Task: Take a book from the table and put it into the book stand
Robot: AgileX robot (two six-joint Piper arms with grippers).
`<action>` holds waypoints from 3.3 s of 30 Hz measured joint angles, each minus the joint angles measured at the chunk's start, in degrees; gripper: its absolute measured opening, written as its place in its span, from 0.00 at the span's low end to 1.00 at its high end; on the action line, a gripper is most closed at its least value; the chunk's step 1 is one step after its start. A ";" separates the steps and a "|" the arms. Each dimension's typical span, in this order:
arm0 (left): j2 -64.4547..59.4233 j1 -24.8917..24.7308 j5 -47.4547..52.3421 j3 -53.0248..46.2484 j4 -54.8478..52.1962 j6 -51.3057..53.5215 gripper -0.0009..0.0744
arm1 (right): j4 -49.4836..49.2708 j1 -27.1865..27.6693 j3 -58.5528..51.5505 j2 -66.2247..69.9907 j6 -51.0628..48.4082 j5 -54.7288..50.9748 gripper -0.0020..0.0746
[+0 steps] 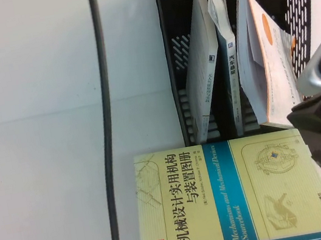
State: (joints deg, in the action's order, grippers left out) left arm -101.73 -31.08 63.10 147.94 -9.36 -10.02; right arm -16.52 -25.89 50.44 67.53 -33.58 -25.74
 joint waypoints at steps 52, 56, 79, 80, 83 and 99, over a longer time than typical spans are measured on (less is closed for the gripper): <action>-0.71 0.09 -0.20 -7.14 -1.06 -0.11 0.01 | 5.09 4.33 4.44 8.59 12.46 11.10 0.20; -0.71 0.09 -0.20 -7.14 -0.94 -0.11 0.01 | 4.88 10.11 4.55 8.00 19.84 14.36 0.20; -1.15 0.09 -0.81 -7.14 0.79 -0.11 0.01 | -6.08 13.98 4.95 15.73 27.53 35.25 0.19; -1.15 0.09 -0.81 -7.14 0.79 -0.14 0.01 | -6.34 13.98 5.48 16.37 27.62 35.48 0.19; -1.15 0.09 -1.47 -7.14 0.79 -0.14 0.01 | -7.03 13.98 8.03 18.60 27.88 35.05 0.19; -0.67 0.09 -1.88 -7.28 -6.30 -6.78 0.01 | -8.48 13.98 16.47 21.74 24.44 22.31 0.40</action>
State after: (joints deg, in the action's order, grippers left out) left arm -102.40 -30.98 61.22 140.66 -15.66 -16.80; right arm -24.99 -11.91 66.91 89.27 -9.15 -3.43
